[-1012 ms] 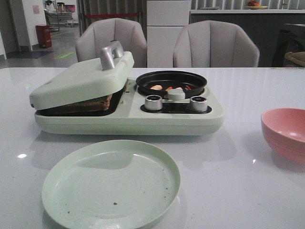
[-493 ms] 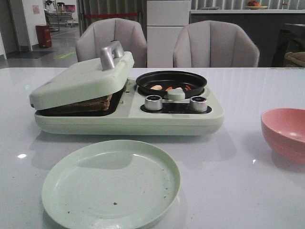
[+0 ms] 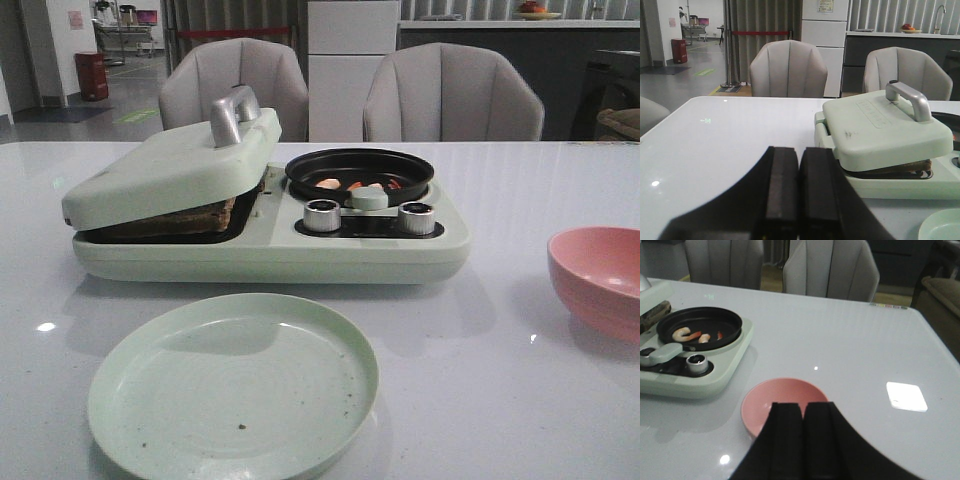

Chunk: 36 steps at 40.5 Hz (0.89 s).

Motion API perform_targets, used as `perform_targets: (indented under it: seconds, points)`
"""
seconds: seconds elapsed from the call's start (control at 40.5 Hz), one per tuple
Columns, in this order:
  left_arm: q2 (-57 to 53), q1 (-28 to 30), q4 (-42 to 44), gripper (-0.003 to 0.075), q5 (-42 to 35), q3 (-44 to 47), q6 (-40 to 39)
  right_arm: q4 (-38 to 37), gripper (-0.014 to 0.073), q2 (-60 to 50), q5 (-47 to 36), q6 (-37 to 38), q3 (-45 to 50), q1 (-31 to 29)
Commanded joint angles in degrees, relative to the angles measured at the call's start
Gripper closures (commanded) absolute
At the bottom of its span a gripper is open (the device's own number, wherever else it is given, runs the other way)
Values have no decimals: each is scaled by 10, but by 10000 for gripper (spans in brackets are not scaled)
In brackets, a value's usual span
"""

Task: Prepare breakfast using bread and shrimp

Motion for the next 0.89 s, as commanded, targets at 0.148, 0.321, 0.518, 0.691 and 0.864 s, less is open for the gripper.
perform_targets:
  seconds: [0.148,0.321,0.518,0.691,0.864]
  points:
    - [-10,2,-3,619,-49,18,-5,4,578,-34,-227,-8,116,-6]
    - [-10,2,-3,619,-49,18,-5,4,578,-34,-318,-8,172,-6]
    - [-10,2,-3,619,-49,18,-5,4,578,-33,-314,-8,170,-6]
    - [-10,2,-3,619,-49,18,-5,4,578,-33,-312,-8,170,-6]
    - [-10,2,-3,619,-49,18,-5,-64,578,-33,-321,57,170,-6]
